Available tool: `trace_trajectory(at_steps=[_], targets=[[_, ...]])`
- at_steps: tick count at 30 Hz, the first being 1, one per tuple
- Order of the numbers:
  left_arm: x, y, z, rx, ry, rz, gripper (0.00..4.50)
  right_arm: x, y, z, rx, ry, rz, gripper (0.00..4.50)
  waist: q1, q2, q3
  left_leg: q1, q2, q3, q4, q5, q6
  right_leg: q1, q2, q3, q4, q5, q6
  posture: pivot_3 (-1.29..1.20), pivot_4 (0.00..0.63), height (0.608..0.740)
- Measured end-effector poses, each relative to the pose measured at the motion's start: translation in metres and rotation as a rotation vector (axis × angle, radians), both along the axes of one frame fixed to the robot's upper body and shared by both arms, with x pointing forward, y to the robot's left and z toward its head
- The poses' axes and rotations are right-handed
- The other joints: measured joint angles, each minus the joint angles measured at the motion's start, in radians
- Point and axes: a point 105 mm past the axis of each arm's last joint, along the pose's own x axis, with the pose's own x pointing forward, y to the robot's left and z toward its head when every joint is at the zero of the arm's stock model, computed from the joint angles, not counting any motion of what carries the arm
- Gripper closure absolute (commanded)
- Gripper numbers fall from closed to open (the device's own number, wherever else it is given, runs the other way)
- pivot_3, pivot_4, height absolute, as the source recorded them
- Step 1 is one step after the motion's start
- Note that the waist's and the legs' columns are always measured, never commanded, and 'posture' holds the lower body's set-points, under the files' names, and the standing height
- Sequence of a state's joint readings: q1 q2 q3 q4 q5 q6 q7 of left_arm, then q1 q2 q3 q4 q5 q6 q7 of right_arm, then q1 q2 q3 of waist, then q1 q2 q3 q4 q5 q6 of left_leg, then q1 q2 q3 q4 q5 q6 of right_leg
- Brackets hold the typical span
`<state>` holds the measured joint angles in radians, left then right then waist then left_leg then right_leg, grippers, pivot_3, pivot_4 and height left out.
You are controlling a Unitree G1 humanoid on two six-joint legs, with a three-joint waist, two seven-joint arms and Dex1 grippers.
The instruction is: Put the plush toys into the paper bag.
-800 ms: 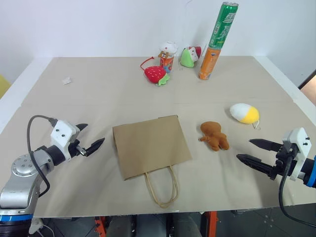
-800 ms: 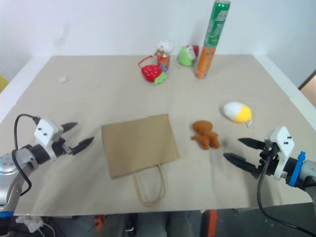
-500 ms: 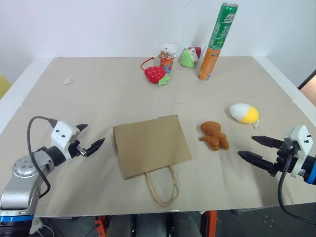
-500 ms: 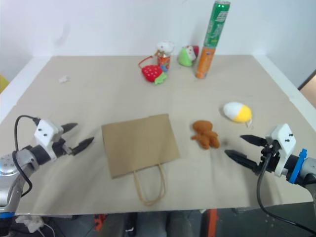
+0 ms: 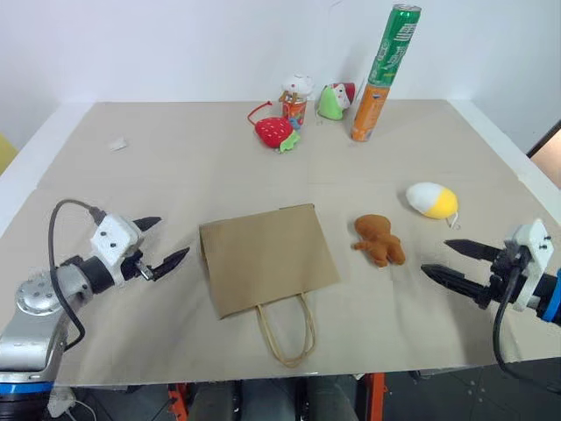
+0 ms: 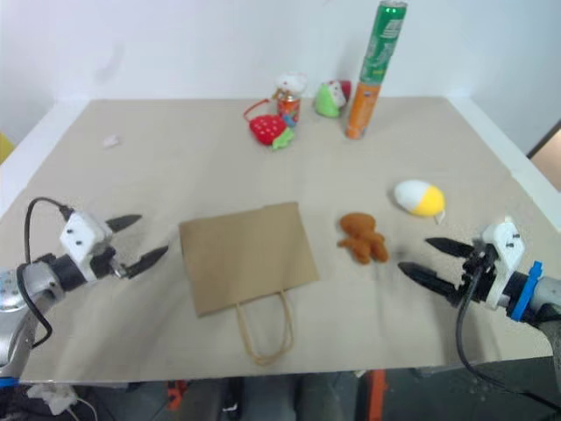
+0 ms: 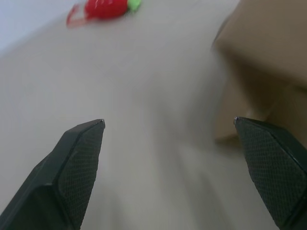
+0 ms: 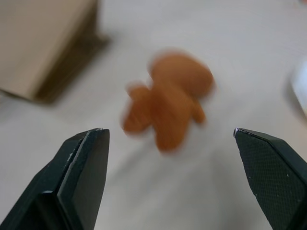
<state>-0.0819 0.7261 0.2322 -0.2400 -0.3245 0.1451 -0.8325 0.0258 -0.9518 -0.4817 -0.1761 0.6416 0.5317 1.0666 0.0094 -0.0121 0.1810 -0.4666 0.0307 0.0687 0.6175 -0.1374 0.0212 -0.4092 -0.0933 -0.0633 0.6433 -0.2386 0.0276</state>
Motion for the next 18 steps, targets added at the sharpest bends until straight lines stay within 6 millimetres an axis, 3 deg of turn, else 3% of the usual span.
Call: trace_trajectory(at_steps=[1,2,3,6,8,14,18], targets=[[0.002,-0.006,0.018,0.033,-0.06,-0.043,0.06,-0.001,0.017,0.016,-0.007,-0.027,0.081,0.0,0.0,0.001,0.002,0.0,0.0,0.0,-0.001,0.0,0.0,-0.001,0.0,0.0,0.0,0.0,-0.001,0.0,0.15,0.74],[0.002,-0.006,0.018,0.033,-0.06,-0.043,0.06,-0.001,0.017,0.016,-0.007,-0.027,0.081,0.0,0.0,0.001,0.002,0.0,0.0,0.0,-0.001,0.0,0.0,-0.001,0.0,0.0,0.0,0.0,-0.001,0.0,0.15,0.74],[0.0,-0.022,0.049,0.068,-0.167,-0.138,0.06,-0.009,0.054,0.043,-0.001,-0.081,0.249,0.0,0.0,0.0,0.001,0.002,0.001,-0.002,0.0,0.0,-0.001,0.0,0.0,0.0,0.0,0.0,-0.001,0.0,0.15,0.74],[-0.007,-0.043,0.058,0.087,-0.199,-0.248,0.06,-0.02,0.082,0.045,0.009,-0.067,0.387,0.0,0.0,-0.001,0.0,0.004,0.001,-0.001,-0.001,0.0,-0.001,0.001,-0.001,0.0,-0.001,-0.002,0.0,0.0,0.15,0.74],[-0.02,-0.077,0.036,0.105,-0.107,-0.427,0.06,-0.036,0.112,0.033,0.017,0.013,0.557,0.0,0.0,-0.001,0.0,0.002,0.0,0.002,0.0,-0.002,0.001,0.003,-0.001,0.002,-0.001,-0.003,0.001,0.0,0.15,0.74],[-0.049,-0.123,-0.015,0.194,0.057,-0.749,0.06,-0.045,0.134,0.02,-0.03,0.045,0.735,0.0,0.001,-0.004,0.002,0.001,0.0,0.006,0.0,-0.002,0.004,0.001,0.004,0.002,-0.001,-0.002,0.002,0.0,0.15,0.74],[-0.055,-0.138,-0.017,0.227,0.023,-0.85,0.06,-0.042,0.136,0.022,-0.04,0.024,0.745,0.0,0.001,-0.005,0.002,0.001,0.0,0.006,0.002,-0.003,0.004,0.001,0.003,0.002,-0.001,-0.001,0.003,0.0,0.15,0.74]])
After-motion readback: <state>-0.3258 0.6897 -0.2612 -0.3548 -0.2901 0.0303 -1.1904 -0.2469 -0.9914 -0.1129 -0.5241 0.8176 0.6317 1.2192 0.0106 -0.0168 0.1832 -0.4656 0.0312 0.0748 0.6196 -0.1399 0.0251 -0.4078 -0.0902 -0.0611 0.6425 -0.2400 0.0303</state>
